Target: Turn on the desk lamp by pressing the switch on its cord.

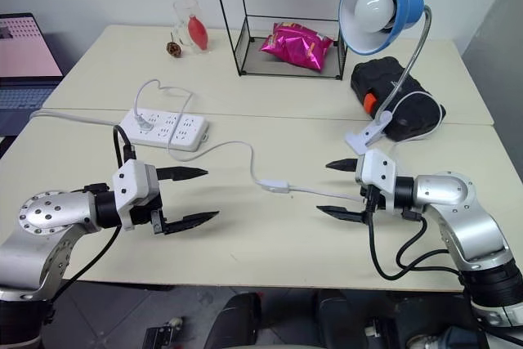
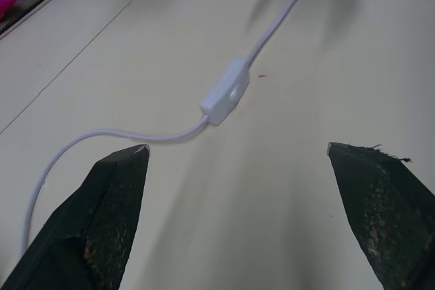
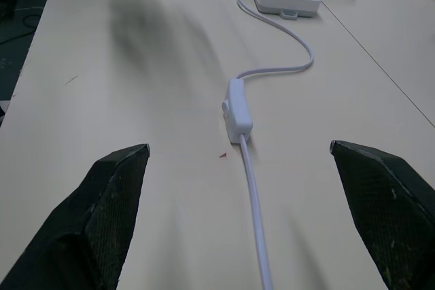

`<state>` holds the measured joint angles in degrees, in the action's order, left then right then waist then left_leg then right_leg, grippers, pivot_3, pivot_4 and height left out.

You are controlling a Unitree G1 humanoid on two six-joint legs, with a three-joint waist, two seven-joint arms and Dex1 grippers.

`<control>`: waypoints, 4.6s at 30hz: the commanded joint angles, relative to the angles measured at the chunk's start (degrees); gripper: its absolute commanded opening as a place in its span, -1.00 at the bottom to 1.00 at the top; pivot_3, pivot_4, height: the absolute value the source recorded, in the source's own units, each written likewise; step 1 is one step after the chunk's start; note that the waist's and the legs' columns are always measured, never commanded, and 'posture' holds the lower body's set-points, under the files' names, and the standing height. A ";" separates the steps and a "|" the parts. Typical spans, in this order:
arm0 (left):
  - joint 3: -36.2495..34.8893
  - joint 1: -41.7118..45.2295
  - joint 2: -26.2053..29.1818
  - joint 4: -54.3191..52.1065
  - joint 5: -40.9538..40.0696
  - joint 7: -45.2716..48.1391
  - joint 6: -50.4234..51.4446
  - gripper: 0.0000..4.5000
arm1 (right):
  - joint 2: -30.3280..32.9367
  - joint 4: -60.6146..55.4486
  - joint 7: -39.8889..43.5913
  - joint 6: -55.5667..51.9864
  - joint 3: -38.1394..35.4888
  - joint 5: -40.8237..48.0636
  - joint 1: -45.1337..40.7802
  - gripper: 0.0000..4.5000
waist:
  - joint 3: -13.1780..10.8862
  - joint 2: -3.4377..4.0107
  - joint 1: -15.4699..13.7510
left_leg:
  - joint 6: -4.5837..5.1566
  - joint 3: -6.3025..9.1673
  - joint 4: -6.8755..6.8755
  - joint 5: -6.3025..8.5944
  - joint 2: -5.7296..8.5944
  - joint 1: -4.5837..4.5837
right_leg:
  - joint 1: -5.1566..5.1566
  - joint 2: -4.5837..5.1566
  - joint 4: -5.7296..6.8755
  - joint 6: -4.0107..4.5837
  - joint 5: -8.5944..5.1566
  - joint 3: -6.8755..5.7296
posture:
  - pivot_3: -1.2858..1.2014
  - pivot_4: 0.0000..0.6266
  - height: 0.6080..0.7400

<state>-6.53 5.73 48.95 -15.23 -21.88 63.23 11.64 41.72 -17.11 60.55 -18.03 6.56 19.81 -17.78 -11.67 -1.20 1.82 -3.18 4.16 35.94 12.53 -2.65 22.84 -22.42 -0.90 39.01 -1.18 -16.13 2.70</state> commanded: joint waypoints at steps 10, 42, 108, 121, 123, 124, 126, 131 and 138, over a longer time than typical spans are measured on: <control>2.04 2.64 -1.10 -0.59 0.14 0.37 -1.14 0.93 | -11.28 18.21 0.67 1.81 8.62 -5.45 -12.87 0.99 | 0.00 0.00 0.05 | 0.00 0.00 0.01 0.00 0.01 0.05 | -0.01 -0.01 0.01 0.01 0.00 0.00 | 0.03 -0.52 1.00; 3.01 1.94 -0.62 -0.66 0.83 2.28 -1.62 1.00 | -22.17 42.69 5.96 12.69 11.70 -13.36 -22.14 -0.14 | -0.01 0.02 0.07 | 0.00 0.01 0.00 0.00 0.00 0.03 | -0.04 -0.02 0.07 0.02 0.01 -0.02 | 0.03 -0.52 1.00; 12.88 14.93 -9.08 0.12 -4.53 0.43 13.01 -0.54 | -13.12 10.00 14.87 -9.67 11.03 -0.62 -21.04 -0.84 | -0.03 0.05 0.06 | 0.00 0.09 0.01 0.00 0.02 0.07 | -0.04 -0.03 0.06 0.02 0.00 -0.06 | 0.03 -0.52 1.00; 12.62 15.76 -9.75 1.84 -3.00 0.31 11.17 -0.75 | -13.08 9.71 15.41 -9.05 11.42 -0.82 -20.86 -0.84 | -0.03 0.04 0.06 | 0.00 0.09 0.01 0.00 0.02 0.07 | -0.05 -0.04 0.06 0.02 0.00 -0.06 | 0.03 -0.52 1.00; 12.80 15.76 -9.81 1.77 -2.80 0.28 10.85 -0.75 | -13.13 9.59 15.42 -8.97 11.54 -0.85 -20.83 -0.84 | -0.03 0.04 0.06 | 0.00 0.09 0.01 0.00 0.02 0.08 | -0.05 -0.04 0.06 0.02 0.00 -0.05 | 0.03 -0.52 1.00; 12.76 15.73 -9.97 1.60 -3.22 0.31 11.15 -0.75 | -13.14 9.53 15.45 -8.93 11.59 -0.84 -20.82 -0.84 | -0.03 0.04 0.06 | 0.00 0.09 0.01 0.00 0.02 0.07 | -0.05 -0.04 0.06 0.02 0.00 -0.06 | 0.03 -0.52 1.00; 12.55 15.69 -10.33 1.32 -3.59 -0.03 11.39 -0.75 | -13.18 9.42 15.48 -8.91 11.69 -0.83 -20.82 -0.84 | -0.03 0.05 0.06 | 0.00 0.09 0.01 0.00 0.02 0.07 | -0.05 -0.04 0.06 0.02 0.00 -0.06 | 0.03 -0.52 1.00; 12.74 15.31 -10.00 1.69 -1.99 0.52 9.22 -0.44 | -13.26 9.11 15.70 -8.84 11.96 -0.87 -20.75 -0.84 | -0.03 0.04 0.07 | 0.00 0.09 0.01 0.00 0.02 0.07 | -0.05 -0.04 0.06 0.02 0.00 -0.06 | 0.03 -0.52 1.00; 13.55 14.25 -8.83 3.35 2.28 1.90 3.27 0.23 | -13.11 9.93 15.94 -7.45 12.59 -1.67 -20.92 -0.84 | -0.03 0.04 0.04 | 0.00 0.08 0.01 0.00 0.04 0.08 | -0.05 -0.03 0.05 0.01 0.00 -0.05 | 0.03 -0.52 1.00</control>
<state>7.90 20.15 39.27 -12.09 -20.83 65.59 16.71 28.80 -4.78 75.32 -27.39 18.85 17.40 -38.18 -11.70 -1.15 1.86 -3.18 4.25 35.95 12.52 -2.62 22.92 -22.47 -0.93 39.05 -1.16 -16.13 2.66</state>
